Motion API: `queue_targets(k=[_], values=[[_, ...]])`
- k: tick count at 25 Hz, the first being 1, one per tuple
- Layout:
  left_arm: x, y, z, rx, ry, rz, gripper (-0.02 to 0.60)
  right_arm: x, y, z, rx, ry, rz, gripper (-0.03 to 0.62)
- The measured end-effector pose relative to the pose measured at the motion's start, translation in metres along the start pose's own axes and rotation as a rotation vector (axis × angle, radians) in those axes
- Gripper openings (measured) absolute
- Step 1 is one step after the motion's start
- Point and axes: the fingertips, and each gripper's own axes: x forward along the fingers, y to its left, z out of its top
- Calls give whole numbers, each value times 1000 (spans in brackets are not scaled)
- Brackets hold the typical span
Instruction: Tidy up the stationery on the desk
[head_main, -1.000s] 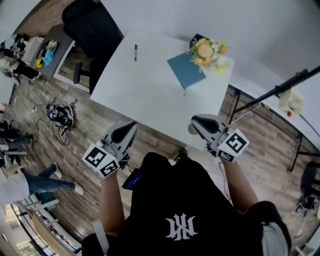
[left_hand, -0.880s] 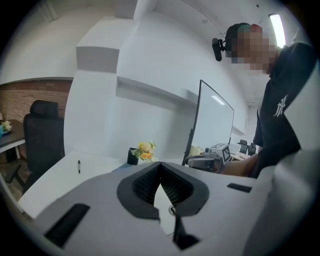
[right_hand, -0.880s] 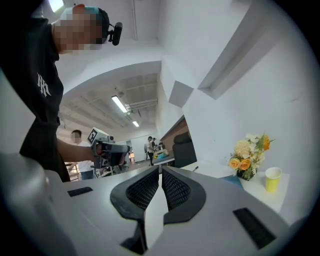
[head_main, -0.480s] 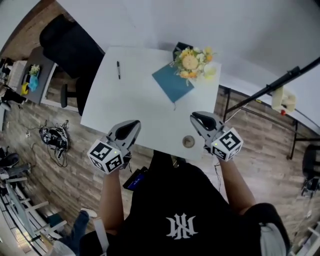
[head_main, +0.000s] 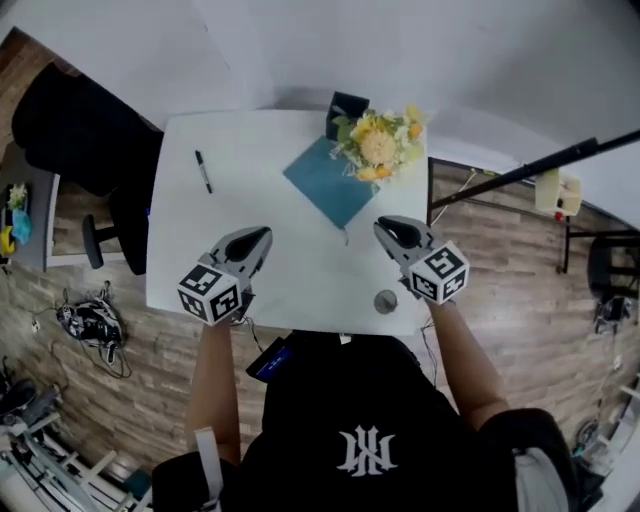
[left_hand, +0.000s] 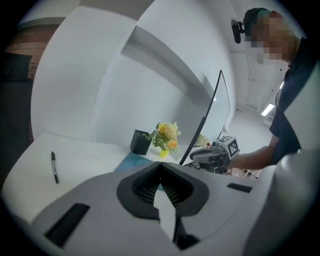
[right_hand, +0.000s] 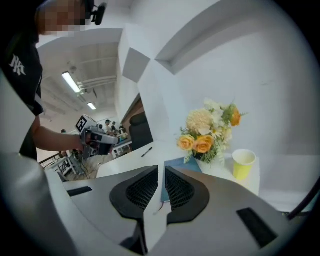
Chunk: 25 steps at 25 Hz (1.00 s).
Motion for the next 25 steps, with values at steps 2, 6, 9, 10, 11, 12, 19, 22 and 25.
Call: queue_targets(k=[2,6,9,10,11,12,19,22,25], values=[[14,23,-6,19,45,-24,3,10,-17,-15,31,34,-52,46],[42,71,-15,0,89,-61,17,33,-43,-37,61,116,-118,146],[64,101,-25,-6,130,-73,57,45,-64,-46,77,140,-187,144],[72,108,-29,-4,146,-74,63,47,-70,-49,83,145,-208,146],[80,115,-32,0,162,-73,71,50,-75,-51,87,149,-225,146],[88,121,-36,7,178,-73,78,53,-79,-54,86,156,-237,146],[128,138,-43,47,251,-88,94,70,-106,-66,68,214,-312,146],[139,145,-42,61,275,-79,107,75,-120,-67,61,215,-332,144],[149,150,-43,77,299,-76,109,79,-126,-71,80,223,-331,144]])
